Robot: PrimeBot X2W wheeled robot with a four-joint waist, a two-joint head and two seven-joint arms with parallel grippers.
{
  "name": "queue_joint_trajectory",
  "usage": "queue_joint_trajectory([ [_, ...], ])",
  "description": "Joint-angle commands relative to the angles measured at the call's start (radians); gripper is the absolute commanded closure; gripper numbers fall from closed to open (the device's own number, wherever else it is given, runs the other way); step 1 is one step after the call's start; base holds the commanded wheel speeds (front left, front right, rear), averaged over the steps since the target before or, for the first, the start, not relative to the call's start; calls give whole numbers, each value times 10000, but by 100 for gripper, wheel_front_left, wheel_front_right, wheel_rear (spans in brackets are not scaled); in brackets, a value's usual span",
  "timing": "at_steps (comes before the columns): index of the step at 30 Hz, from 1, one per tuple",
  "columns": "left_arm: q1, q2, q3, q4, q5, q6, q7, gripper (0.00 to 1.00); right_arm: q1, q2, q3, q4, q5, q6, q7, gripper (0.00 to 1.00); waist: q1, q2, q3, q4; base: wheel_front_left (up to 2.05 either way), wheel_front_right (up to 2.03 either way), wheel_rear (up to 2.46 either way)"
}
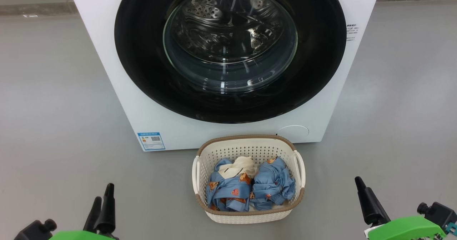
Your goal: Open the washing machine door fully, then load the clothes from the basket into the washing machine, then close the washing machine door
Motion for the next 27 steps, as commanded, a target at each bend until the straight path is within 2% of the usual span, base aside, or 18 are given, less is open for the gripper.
queue_joint_trajectory([
  [1, -137, 254, 120, -333, 355, -16, -127, 0, -435, -191, 199, -216, -296, 9, -126, 0, -1, 0, -1, 1, 0, 0, 0],
  [27, -19, 472, -160, -744, 3301, -23, -861, 0, -496, -537, 626, -179, -2624, 12, -857, 0, -1, 0, 9, 13, 0, 0, 0],
])
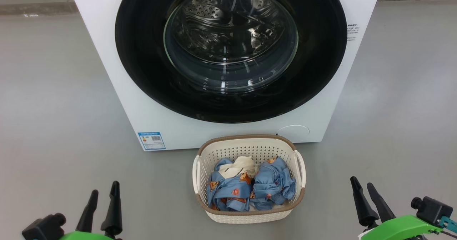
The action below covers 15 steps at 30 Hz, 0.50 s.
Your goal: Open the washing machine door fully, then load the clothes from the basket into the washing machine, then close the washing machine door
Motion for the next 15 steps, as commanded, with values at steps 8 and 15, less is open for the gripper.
queue_joint_trajectory([
  [8, -132, 312, 111, -395, 1059, -21, -319, 0, -402, -285, 335, -196, -932, 13, -334, 0, 0, 0, -10, 15, 0, 0, 0],
  [15, -104, 388, 44, -431, 1843, -23, -525, 0, -371, -370, 396, -196, -1590, 14, -539, 0, 0, 0, -26, 10, 0, 0, 0],
])
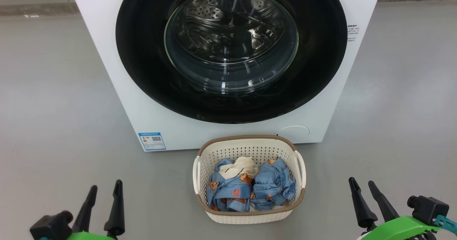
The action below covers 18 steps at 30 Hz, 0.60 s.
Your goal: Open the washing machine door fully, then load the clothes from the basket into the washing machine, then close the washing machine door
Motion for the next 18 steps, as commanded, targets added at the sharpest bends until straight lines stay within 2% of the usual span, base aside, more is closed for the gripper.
queue_joint_trajectory([
  [1, -161, 211, 222, -328, 372, -23, -188, 0, -361, -201, 235, -219, -324, 14, -185, 0, -1, 0, -4, -2, 0, 0, 0],
  [18, -60, 365, 75, -458, 2231, -28, -715, 0, -107, -365, -35, -321, -2075, 17, -710, 0, -1, 0, 24, -51, 0, 0, 0],
])
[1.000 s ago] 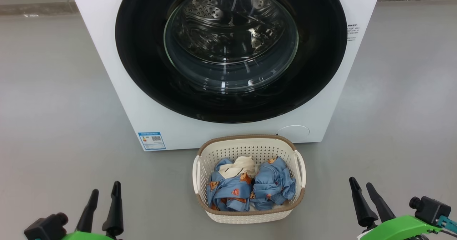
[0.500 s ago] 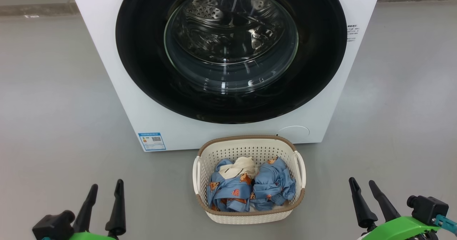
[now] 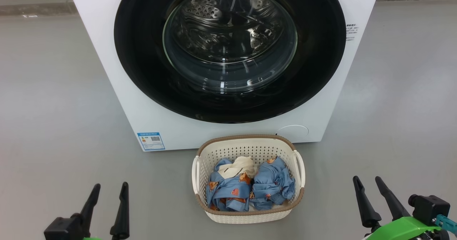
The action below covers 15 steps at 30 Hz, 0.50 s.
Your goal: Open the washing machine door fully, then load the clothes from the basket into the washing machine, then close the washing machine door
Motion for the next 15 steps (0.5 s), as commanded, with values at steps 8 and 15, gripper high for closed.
queue_joint_trajectory([
  [8, -180, 232, 342, -203, 404, -27, -249, 0, 75, -176, -98, -346, -691, 17, -297, 0, 0, 0, -15, -54, 0, 0, 0],
  [15, -198, 250, 379, -72, 289, -27, -249, 0, 218, -100, -283, -411, -722, 17, -297, 0, 0, 0, -8, -75, 0, 0, 0],
])
